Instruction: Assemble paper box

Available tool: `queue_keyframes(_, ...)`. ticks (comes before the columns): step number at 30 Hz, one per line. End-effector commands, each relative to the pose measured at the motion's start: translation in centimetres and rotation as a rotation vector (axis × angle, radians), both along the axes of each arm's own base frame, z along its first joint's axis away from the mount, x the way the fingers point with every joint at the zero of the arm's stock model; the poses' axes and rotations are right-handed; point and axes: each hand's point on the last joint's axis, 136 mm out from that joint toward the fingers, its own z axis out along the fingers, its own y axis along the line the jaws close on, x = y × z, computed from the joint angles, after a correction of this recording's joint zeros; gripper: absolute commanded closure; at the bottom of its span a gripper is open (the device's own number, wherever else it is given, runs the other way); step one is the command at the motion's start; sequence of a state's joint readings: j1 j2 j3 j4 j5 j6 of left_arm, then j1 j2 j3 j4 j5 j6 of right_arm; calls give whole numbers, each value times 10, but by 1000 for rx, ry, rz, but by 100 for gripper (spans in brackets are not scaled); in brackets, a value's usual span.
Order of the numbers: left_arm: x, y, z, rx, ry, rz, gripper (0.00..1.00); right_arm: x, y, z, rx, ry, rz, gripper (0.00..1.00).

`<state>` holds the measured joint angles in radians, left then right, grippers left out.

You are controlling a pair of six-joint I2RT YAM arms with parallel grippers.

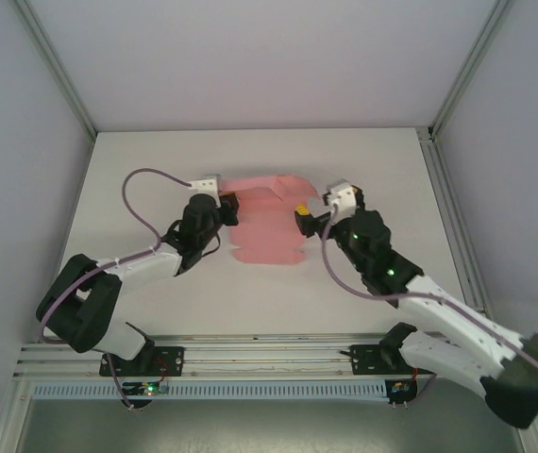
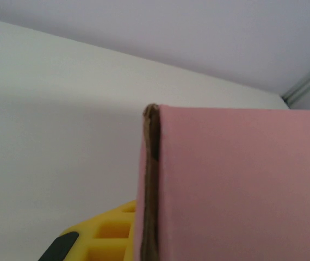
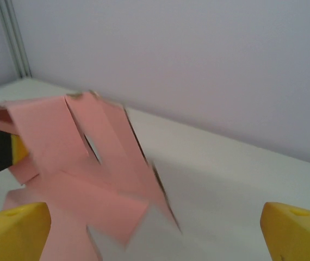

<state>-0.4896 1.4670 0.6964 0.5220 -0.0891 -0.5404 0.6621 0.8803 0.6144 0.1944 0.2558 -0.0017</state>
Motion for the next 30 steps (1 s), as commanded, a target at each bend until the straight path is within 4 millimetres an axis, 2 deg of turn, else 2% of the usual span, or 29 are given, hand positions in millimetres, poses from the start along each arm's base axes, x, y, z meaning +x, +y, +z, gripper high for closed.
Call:
queue_keyframes(1,13,12,18,-204,31,10,100,-16,-19,-14,86,56,-31,2)
queue_keyframes(5,8,2,33,-322,-22,-127,100,-10,-50,-30,222,130,-151,2)
queue_keyframes(9,-1,-13,40,-361,-34,-232,100,9,-55,-41,395,213,-117,2)
queue_keyframes(12,-5,-20,39,-377,-36,-284,100,22,-39,-33,500,239,10,2)
queue_keyframes(17,-5,-27,32,-385,-23,-322,100,21,17,-10,488,291,321,2)
queue_keyframes(22,-4,-33,29,-397,-13,-352,100,34,31,-10,443,276,325,2)
queue_keyframes(25,-2,-34,27,-395,-4,-351,100,34,43,-13,434,294,373,2)
queue_keyframes(30,-3,-38,30,-411,-13,-379,100,44,56,-34,359,306,328,2)
